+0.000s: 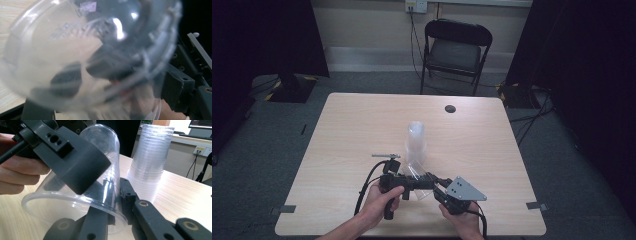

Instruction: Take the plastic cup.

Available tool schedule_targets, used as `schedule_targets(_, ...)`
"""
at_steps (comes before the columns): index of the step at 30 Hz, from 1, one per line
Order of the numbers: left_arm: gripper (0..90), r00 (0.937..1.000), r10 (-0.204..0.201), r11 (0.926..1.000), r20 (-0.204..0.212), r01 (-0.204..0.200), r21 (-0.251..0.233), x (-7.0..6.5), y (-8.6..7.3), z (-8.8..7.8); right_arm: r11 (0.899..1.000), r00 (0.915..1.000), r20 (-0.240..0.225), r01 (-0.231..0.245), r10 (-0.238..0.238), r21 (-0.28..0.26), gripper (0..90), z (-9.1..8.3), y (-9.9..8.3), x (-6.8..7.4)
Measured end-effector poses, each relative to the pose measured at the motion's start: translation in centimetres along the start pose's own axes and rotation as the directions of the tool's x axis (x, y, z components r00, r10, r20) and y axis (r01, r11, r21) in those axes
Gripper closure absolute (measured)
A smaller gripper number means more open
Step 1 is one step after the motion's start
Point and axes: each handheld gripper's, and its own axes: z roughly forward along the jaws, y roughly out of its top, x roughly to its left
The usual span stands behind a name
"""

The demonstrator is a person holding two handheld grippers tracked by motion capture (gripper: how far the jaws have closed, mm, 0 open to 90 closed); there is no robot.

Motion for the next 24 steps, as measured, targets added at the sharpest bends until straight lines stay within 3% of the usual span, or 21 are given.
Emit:
schedule_targets(7, 20.6, 0.9998, 0.012, 0.9999, 0.014, -0.012, -0.011, 0.0, 0.0, -0.2, 1.000, 0.9996, 0.028, 0.005, -0.006, 0.012, 87.3, -0.5, 0.4, -0.3)
schedule_targets(10, 19.5, 0.9996, 0.025, 0.9996, 0.014, -0.025, -0.014, -0.1, 0.1, -0.3, 1.000, 0.9993, 0.035, -0.016, 0.016, 0.009, 87.9, -0.6, 0.4, -0.7)
schedule_targets(21, 17.0, 0.9990, 0.043, 0.9988, -0.013, -0.044, -0.024, 0.1, 0.3, -0.8, 0.998, 0.9962, 0.067, -0.056, 0.055, 0.012, 89.1, -1.2, 0.8, -1.9)
schedule_targets(24, 18.0, 0.9958, 0.082, 0.9964, -0.041, -0.083, -0.018, 0.1, 0.2, -0.9, 0.998, 0.9949, 0.078, -0.066, 0.064, 0.016, 89.5, -1.2, 0.8, -2.2)
